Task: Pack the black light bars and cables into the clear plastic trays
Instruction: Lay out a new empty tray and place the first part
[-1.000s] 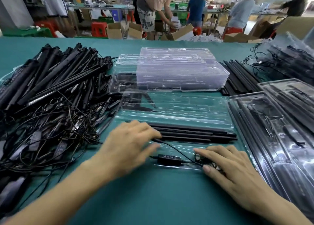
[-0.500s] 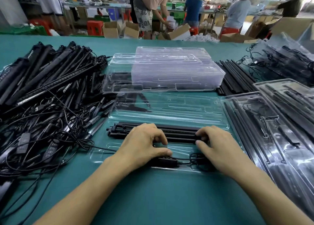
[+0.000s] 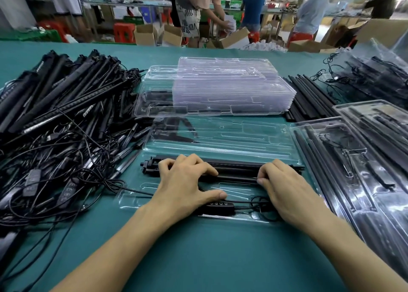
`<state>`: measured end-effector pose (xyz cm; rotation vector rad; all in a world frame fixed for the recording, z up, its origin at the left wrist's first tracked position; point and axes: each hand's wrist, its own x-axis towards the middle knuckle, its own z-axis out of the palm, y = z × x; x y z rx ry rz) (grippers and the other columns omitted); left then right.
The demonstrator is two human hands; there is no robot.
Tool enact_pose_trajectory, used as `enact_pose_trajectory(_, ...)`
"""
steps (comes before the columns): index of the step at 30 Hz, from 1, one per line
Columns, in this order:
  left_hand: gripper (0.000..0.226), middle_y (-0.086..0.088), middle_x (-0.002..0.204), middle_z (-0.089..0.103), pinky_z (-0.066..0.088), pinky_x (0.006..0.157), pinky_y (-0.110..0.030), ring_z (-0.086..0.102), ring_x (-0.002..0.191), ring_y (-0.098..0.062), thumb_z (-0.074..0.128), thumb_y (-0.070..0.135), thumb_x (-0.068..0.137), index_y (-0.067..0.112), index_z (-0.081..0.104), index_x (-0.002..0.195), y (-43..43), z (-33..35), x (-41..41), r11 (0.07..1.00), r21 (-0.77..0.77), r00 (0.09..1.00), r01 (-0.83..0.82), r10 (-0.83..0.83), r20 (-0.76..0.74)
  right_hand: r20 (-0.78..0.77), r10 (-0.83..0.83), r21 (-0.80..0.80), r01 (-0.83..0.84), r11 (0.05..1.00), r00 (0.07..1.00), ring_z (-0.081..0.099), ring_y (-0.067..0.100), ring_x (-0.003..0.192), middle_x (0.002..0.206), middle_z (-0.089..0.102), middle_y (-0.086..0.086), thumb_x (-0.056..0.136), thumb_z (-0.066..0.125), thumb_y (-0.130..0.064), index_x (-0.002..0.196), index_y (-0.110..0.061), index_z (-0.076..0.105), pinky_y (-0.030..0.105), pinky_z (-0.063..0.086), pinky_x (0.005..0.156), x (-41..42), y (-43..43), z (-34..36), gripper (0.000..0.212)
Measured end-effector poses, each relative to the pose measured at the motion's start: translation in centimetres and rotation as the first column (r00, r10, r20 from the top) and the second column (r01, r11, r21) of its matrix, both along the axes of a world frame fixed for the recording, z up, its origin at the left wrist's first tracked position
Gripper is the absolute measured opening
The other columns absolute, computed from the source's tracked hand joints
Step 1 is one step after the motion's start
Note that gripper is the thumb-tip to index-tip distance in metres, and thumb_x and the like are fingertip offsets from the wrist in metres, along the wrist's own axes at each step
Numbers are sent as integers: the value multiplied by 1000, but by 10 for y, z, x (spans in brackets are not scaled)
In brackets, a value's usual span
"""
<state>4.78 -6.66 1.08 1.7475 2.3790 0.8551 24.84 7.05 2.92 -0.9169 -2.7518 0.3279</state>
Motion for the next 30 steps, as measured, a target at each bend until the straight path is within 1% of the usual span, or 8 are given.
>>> enact_pose_trajectory(3, 49, 26, 109, 46, 11, 93, -27, 33, 108, 6, 60, 80, 63, 46, 67, 97, -1, 0, 1, 998, 60, 999, 10, -8, -35, -36, 36, -39, -37, 999, 999, 46, 11, 84, 85, 49, -17, 99, 50, -25, 86, -29, 47, 27, 34, 74, 5, 1, 2, 14)
enact_pose_trajectory(6, 40, 25, 122, 50, 13, 102, -30, 36, 117, 5, 67, 73, 65, 41, 69, 90, -3, 0, 1, 995, 84, 999, 46, -45, -12, -95, 73, -101, -82, 991, 993, 50, 8, 89, 84, 58, -20, 94, 62, -23, 86, -32, 60, 28, 39, 80, 12, 4, 6, 12)
enact_pose_trajectory(12, 29, 20, 114, 66, 33, 104, -37, 56, 109, 0, 78, 60, 68, 34, 72, 80, -3, 3, 1, 992, 101, 996, 77, -80, 28, -127, 136, -291, -168, 942, 982, 61, 6, 81, 82, 68, -10, 87, 72, -20, 87, -36, 72, 16, 45, 71, 17, 7, 12, 17)
enact_pose_trajectory(15, 22, 16, 119, 67, 34, 106, -42, 56, 108, 1, 79, 54, 73, 33, 74, 75, -3, 4, 2, 993, 84, 996, 78, -82, 44, -63, 136, -275, -148, 950, 989, 60, 6, 79, 81, 67, -11, 87, 72, -25, 85, -39, 71, 24, 48, 73, 16, 7, 12, 14)
enact_pose_trajectory(20, 16, 16, 118, 67, 33, 108, -42, 49, 95, 15, 80, 39, 78, 28, 74, 69, -1, 3, 0, 993, 92, 986, 71, -84, 144, -79, 79, -274, -98, 957, 994, 57, 2, 74, 76, 63, -12, 85, 75, -24, 82, -39, 72, 13, 41, 65, 17, 1, 11, 15)
enact_pose_trajectory(23, 19, 22, 115, 63, 30, 111, -39, 53, 108, 3, 81, 40, 77, 36, 68, 64, 1, 6, -1, 998, 47, 978, 49, -57, 203, -126, 13, -292, -49, 955, 992, 56, -1, 71, 71, 62, -11, 84, 75, -20, 82, -33, 74, 12, 40, 62, 16, -5, 7, 13)
enact_pose_trajectory(27, 14, 19, 113, 66, 25, 115, -33, 56, 111, 5, 83, 36, 75, 33, 71, 68, 2, 8, -1, 998, 44, 964, 41, -51, 262, -55, 10, -255, -24, 967, 998, 55, 1, 77, 81, 59, -12, 87, 71, -24, 86, -36, 72, 26, 49, 75, 17, -6, 5, 12)
enact_pose_trajectory(30, 10, 10, 121, 69, 16, 120, -29, 55, 115, 9, 82, 34, 78, 29, 74, 81, -2, 3, -2, 995, 81, 961, 55, -75, 265, -98, 10, -153, -25, 988, 995, 53, 2, 94, 95, 56, -19, 90, 67, -29, 96, -37, 72, 27, 45, 85, 20, 0, 4, 12)
